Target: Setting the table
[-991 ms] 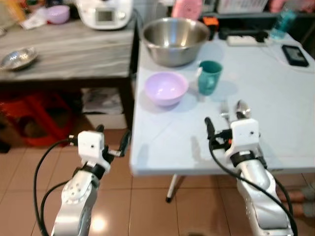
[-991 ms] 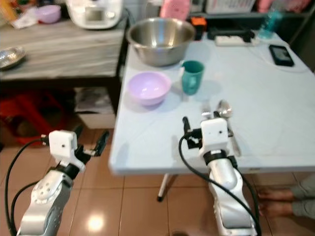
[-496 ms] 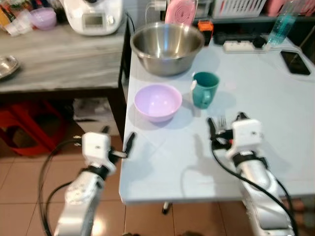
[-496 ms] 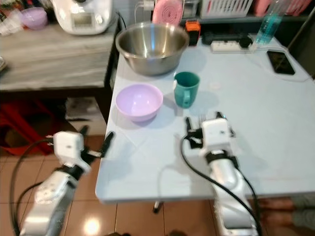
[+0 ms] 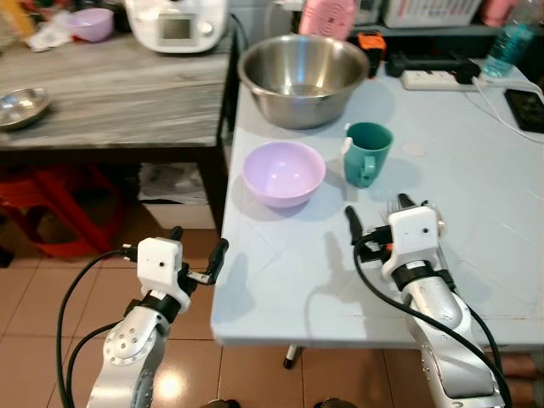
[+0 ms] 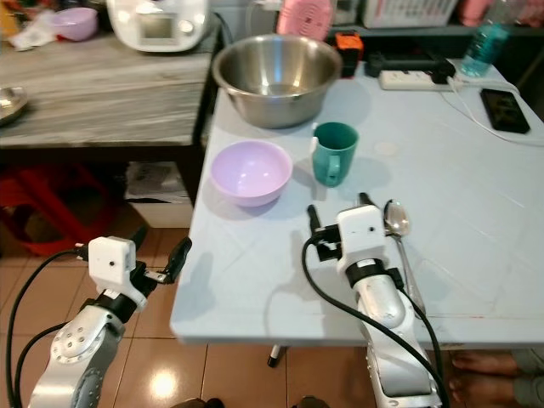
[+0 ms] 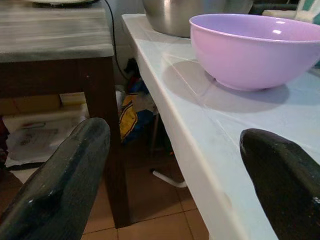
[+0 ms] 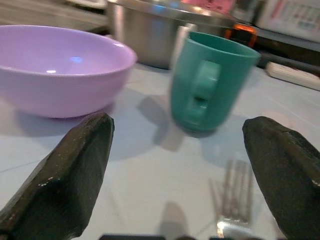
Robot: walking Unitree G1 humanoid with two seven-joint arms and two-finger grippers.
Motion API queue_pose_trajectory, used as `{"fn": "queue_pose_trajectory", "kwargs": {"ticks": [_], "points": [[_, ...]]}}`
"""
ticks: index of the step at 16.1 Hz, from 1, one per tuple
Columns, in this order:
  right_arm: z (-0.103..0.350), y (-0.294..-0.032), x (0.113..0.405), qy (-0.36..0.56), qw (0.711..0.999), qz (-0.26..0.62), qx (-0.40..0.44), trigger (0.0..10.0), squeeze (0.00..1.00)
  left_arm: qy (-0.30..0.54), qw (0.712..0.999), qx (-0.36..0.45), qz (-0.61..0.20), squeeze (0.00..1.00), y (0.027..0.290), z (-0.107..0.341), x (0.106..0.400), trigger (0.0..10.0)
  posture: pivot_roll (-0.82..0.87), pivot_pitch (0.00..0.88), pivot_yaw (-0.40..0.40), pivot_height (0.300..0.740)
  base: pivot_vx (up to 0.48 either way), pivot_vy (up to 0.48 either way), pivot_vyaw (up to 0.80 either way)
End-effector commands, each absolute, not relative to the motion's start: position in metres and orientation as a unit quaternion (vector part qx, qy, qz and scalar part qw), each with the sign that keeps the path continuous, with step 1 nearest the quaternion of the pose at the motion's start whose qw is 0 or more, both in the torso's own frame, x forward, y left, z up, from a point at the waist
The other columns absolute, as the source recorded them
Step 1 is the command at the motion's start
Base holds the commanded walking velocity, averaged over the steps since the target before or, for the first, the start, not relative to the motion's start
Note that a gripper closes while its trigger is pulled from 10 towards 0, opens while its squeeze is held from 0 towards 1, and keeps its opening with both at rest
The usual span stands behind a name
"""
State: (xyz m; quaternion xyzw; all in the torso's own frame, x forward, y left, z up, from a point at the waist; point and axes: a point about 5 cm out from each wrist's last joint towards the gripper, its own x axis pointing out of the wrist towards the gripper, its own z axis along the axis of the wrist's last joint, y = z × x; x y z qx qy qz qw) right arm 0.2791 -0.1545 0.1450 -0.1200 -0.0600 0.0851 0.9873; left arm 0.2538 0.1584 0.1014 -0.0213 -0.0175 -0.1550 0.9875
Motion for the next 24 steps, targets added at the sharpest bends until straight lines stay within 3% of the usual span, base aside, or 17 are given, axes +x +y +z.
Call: {"fn": "queue_pose_trajectory", "kwargs": {"ticks": [1, 9, 14, 16, 24], "points": [[0.148, -0.152, 0.28, -0.068, 0.984, 0.101, -0.131, 10.0, 0.0, -0.021, 0.985, -0.027, -0.172, 0.0, 0.157, 0.103, 0.251, 10.0, -0.15, 0.181, 0.028, 0.74, 0.0, 0.0, 0.0], [0.16, -0.123, 0.304, -0.067, 0.958, 0.212, -0.178, 10.0, 0.0, -0.029, 0.967, -0.01, -0.252, 0.0, 0.15, 0.112, 0.248, 10.0, -0.14, 0.186, 0.032, 0.74, 0.0, 0.0, 0.0], [0.151, -0.099, 0.301, -0.073, 0.9, 0.326, -0.28, 10.0, 0.0, -0.024, 0.965, -0.01, -0.26, 0.0, 0.149, 0.108, 0.245, 10.0, -0.13, 0.191, 0.029, 0.74, 0.0, 0.0, 0.0], [0.153, -0.096, 0.3, -0.088, 0.882, 0.339, -0.317, 10.0, 0.0, -0.021, 0.965, -0.012, -0.262, 0.0, 0.148, 0.105, 0.243, 10.0, -0.13, 0.195, 0.029, 0.74, 0.0, 0.0, 0.0], [0.175, -0.099, 0.309, -0.122, 0.867, 0.331, -0.353, 10.0, 0.0, -0.016, 0.961, -0.018, -0.277, 0.0, 0.142, 0.103, 0.24, 10.0, -0.14, 0.214, 0.036, 0.74, 0.0, 0.0, 0.0]]}}
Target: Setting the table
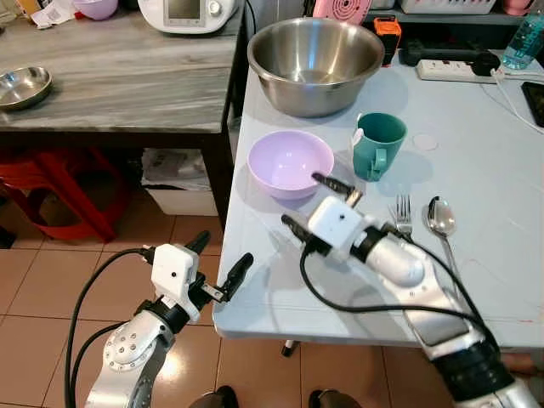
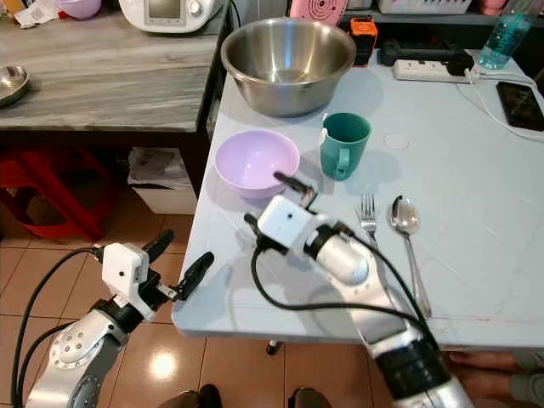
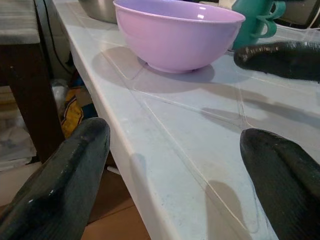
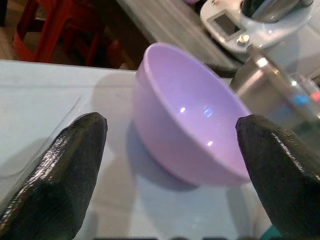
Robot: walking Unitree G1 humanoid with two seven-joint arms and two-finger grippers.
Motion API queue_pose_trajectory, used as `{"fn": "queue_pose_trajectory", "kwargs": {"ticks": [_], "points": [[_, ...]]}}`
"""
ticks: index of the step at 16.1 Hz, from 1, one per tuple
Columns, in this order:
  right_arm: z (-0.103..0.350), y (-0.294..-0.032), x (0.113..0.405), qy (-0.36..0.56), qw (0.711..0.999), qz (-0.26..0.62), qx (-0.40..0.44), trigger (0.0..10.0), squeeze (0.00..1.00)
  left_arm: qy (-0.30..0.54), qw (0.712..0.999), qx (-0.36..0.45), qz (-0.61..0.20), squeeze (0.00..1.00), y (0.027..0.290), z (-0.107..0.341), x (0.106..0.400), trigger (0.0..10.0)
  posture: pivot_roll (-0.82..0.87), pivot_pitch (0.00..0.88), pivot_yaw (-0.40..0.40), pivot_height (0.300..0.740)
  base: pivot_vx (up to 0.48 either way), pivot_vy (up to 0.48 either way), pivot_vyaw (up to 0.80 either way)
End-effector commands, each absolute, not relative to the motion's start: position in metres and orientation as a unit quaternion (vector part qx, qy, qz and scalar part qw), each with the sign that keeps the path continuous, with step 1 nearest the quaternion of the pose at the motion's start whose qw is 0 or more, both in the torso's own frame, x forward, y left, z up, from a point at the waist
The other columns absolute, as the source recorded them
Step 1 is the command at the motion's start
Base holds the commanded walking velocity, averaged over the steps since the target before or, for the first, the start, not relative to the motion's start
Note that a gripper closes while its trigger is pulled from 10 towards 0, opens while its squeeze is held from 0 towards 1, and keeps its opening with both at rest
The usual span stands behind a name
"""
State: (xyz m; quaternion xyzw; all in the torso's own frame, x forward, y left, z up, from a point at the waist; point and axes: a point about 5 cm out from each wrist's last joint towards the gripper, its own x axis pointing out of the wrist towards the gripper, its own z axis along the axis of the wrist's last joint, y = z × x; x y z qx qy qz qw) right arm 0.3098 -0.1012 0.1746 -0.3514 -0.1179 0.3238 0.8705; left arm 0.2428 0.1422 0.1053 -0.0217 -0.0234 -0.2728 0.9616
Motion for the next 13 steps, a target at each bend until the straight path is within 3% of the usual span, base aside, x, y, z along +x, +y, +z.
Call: {"fn": "queue_pose_trajectory", "kwargs": {"ticks": [1, 13], "points": [[0.178, -0.101, 0.312, -0.12, 0.861, 0.336, -0.363, 10.0, 0.0, -0.017, 0.961, -0.018, -0.277, 0.0, 0.141, 0.104, 0.24, 10.0, -0.14, 0.22, 0.038, 0.74, 0.0, 0.0, 0.0], [0.188, -0.125, 0.364, -0.076, 0.798, 0.369, -0.47, 10.0, 0.0, -0.036, 0.949, -0.007, -0.312, 0.0, 0.127, 0.117, 0.235, 10.0, -0.13, 0.24, 0.043, 0.74, 0.0, 0.0, 0.0]]}}
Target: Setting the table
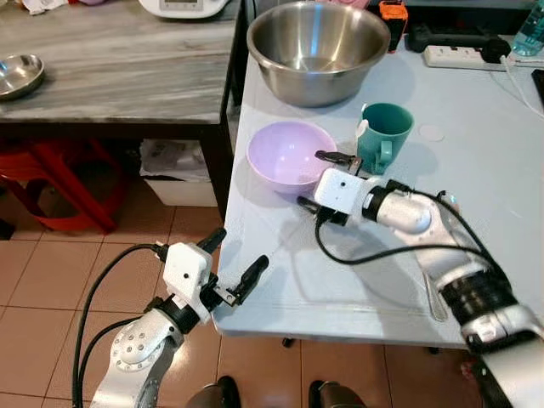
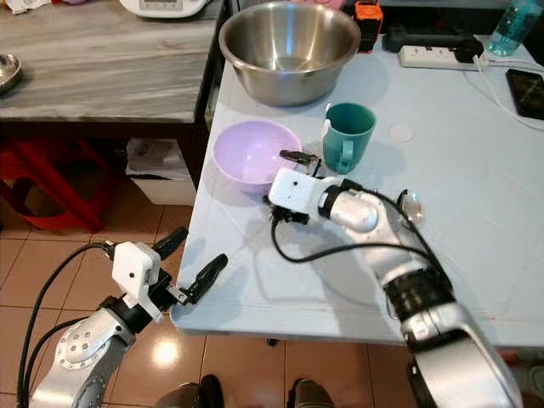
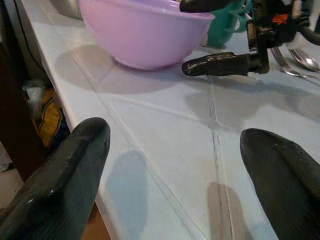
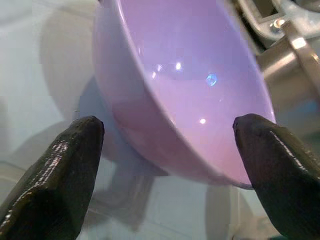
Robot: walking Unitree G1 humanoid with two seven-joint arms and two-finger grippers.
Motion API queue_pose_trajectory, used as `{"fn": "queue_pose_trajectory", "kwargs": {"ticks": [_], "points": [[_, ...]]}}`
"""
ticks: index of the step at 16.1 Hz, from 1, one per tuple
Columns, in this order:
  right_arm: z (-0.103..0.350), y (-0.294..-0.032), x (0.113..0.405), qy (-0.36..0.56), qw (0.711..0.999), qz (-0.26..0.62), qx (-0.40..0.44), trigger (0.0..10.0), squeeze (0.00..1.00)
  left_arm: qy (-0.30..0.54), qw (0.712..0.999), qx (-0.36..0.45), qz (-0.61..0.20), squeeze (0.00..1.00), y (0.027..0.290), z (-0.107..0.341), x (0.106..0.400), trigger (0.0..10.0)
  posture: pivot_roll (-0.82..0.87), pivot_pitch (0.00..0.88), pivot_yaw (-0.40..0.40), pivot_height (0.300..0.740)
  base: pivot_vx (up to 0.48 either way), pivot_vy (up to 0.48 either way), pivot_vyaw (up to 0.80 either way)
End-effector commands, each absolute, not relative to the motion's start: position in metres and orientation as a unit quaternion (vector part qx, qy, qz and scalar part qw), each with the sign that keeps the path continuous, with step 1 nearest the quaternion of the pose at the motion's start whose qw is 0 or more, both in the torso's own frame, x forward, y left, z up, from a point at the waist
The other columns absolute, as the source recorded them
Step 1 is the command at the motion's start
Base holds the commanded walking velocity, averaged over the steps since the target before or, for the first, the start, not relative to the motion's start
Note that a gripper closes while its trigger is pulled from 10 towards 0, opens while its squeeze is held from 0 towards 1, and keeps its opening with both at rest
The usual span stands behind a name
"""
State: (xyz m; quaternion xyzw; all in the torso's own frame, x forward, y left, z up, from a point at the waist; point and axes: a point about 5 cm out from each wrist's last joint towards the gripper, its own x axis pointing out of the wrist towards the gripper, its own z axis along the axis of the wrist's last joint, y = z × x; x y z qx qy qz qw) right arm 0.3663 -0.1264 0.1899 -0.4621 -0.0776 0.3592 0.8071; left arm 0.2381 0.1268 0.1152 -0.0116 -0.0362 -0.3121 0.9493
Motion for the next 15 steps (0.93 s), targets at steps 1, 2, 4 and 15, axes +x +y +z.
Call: {"fn": "queue_pose_trajectory", "kwargs": {"ticks": [1, 2, 4, 15], "points": [[0.186, -0.127, 0.368, -0.072, 0.793, 0.372, -0.477, 1.6, 0.0, -0.036, 0.949, -0.007, -0.312, 0.0, 0.127, 0.117, 0.235, 10.0, -0.13, 0.24, 0.044, 0.74, 0.0, 0.0, 0.0], [0.186, -0.126, 0.369, -0.073, 0.787, 0.375, -0.484, 0.0, 0.0, -0.036, 0.949, -0.007, -0.312, 0.0, 0.127, 0.118, 0.236, 10.0, -0.12, 0.239, 0.045, 0.74, 0.0, 0.0, 0.0], [0.184, -0.126, 0.371, -0.073, 0.78, 0.379, -0.492, 0.0, 0.0, -0.043, 0.948, -0.007, -0.314, 0.0, 0.126, 0.12, 0.236, 10.0, -0.12, 0.239, 0.046, 0.74, 0.0, 0.0, 0.0], [0.192, -0.135, 0.38, -0.102, 0.769, 0.354, -0.523, 0.0, 0.0, -0.042, 0.947, -0.005, -0.318, 0.0, 0.123, 0.118, 0.238, 10.0, -0.13, 0.228, 0.042, 0.74, 0.0, 0.0, 0.0]]}}
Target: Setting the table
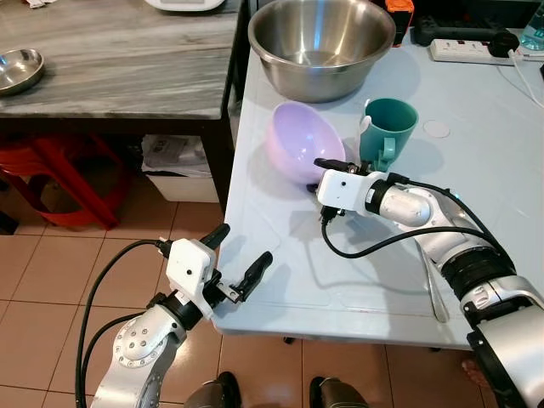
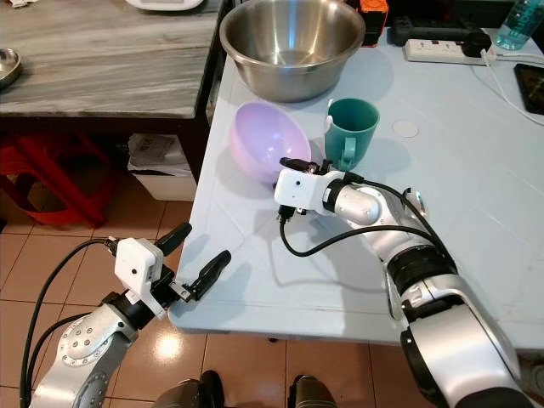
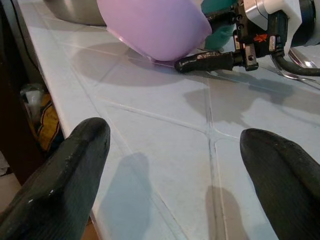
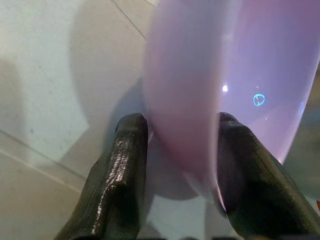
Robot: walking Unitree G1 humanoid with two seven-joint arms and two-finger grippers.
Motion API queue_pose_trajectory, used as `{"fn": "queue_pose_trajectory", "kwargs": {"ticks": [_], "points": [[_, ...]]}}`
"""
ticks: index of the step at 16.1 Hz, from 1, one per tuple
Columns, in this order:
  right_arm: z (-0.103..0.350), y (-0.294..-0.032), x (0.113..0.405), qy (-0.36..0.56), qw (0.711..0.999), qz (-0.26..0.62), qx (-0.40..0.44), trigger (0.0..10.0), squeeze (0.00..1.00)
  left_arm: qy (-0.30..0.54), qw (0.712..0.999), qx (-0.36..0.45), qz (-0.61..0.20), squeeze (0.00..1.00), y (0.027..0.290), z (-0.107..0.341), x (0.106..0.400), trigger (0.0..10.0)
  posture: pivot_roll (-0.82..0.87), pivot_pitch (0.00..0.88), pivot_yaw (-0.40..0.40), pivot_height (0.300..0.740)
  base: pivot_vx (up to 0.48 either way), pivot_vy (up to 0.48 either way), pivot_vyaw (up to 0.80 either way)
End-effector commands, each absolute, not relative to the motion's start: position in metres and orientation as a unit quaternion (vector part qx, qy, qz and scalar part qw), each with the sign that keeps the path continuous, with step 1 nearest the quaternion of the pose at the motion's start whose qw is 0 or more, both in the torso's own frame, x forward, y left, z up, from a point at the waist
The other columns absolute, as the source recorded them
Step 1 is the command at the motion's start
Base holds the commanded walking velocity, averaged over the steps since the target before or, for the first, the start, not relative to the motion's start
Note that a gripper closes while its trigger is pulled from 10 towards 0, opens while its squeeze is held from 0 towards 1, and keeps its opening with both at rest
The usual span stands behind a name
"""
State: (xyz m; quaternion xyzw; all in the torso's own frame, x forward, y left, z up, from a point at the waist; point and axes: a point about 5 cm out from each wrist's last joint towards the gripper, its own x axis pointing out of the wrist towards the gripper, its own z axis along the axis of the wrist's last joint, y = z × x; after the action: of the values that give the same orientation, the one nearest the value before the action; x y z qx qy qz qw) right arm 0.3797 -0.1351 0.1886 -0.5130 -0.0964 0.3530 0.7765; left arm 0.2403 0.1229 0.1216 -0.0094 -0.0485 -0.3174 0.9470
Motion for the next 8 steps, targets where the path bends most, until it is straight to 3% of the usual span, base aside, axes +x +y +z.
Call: {"fn": "queue_pose_trajectory", "kwargs": {"ticks": [1, 8], "points": [[0.1944, -0.135, 0.3808, -0.107, 0.767, 0.352, -0.525, 0.0, 0.0, -0.042, 0.947, -0.005, -0.317, 0.0, 0.1224, 0.1181, 0.2386, 10.0, -0.13, 0.228, 0.042, 0.74, 0.0, 0.0, 0.0], [0.2007, -0.1326, 0.3798, -0.132, 0.763, 0.351, -0.527, 0.0, 0.0, -0.035, 0.948, -0.002, -0.317, 0.0, 0.1226, 0.1163, 0.2403, 10.0, -0.13, 0.223, 0.045, 0.74, 0.0, 0.0, 0.0]]}}
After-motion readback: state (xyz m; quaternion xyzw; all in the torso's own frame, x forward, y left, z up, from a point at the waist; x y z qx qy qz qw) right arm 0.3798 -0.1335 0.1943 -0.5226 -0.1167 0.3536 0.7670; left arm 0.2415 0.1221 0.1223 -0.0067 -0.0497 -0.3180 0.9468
